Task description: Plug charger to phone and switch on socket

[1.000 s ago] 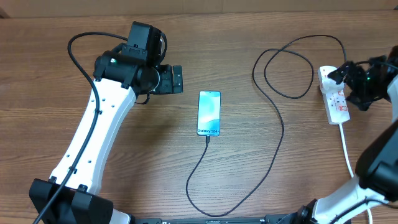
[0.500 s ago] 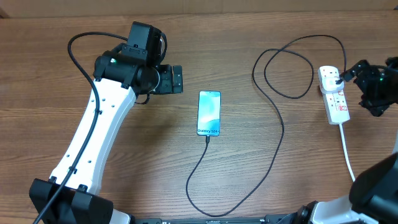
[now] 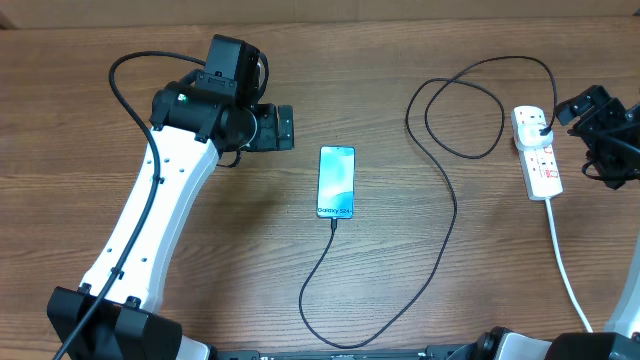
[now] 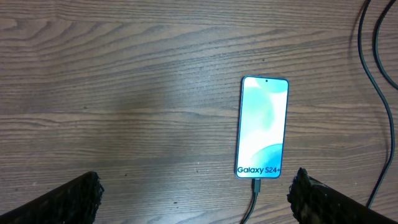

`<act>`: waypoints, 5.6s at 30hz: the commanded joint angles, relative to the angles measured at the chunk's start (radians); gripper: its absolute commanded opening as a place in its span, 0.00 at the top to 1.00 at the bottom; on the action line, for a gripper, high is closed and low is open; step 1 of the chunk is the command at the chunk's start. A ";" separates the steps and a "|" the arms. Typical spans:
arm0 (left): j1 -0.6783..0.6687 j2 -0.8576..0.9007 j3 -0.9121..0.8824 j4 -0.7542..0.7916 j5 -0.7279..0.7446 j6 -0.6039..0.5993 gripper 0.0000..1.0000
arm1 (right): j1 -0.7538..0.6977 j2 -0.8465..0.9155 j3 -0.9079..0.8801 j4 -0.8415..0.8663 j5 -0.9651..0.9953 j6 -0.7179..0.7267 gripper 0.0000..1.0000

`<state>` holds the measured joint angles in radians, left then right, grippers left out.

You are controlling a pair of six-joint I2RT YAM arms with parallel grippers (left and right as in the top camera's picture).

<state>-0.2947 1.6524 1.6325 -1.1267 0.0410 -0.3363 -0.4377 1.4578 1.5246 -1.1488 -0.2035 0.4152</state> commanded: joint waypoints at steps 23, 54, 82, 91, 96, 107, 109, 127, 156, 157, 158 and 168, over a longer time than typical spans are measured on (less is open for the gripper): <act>-0.007 -0.005 0.008 0.002 0.011 0.015 0.00 | 0.003 0.008 0.008 0.002 0.001 0.011 0.00; -0.006 -0.581 -0.509 0.496 -0.082 0.167 0.00 | 0.003 0.008 0.008 0.002 0.001 0.011 0.00; 0.230 -1.501 -1.387 1.185 0.106 0.501 0.00 | 0.003 0.008 0.008 0.002 0.001 0.011 0.00; 0.298 -1.650 -1.572 1.294 0.109 0.443 0.00 | 0.003 0.008 0.008 0.002 0.001 0.011 0.00; 0.303 -1.649 -1.628 1.341 0.107 0.423 0.00 | 0.003 0.008 0.008 0.002 0.001 0.011 0.00; 0.329 -1.649 -1.628 1.107 0.107 0.417 0.00 | 0.003 0.008 0.008 0.002 0.001 0.011 0.00; 0.334 -1.649 -1.628 1.059 0.106 0.418 0.00 | 0.003 0.008 0.008 0.002 0.001 0.011 0.00; 0.335 -1.650 -1.628 1.052 0.059 0.400 0.00 | 0.003 0.008 0.008 0.002 0.001 0.011 0.00; 0.335 -1.649 -1.628 1.056 0.049 0.400 0.00 | 0.003 0.008 0.008 0.002 0.001 0.011 0.00; 0.335 -1.649 -1.628 1.055 0.049 0.400 0.00 | 0.003 0.008 0.008 0.002 0.001 0.011 0.00; 0.335 -1.649 -1.628 1.056 0.049 0.400 0.00 | 0.003 0.008 0.008 0.002 0.001 0.011 0.00; 0.335 -1.649 -1.628 1.056 0.049 0.400 0.00 | 0.003 0.008 0.008 0.002 0.001 0.011 0.00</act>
<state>0.0338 0.0147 0.0086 -0.0677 0.1005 0.0776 -0.4377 1.4639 1.5246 -1.1519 -0.2054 0.4225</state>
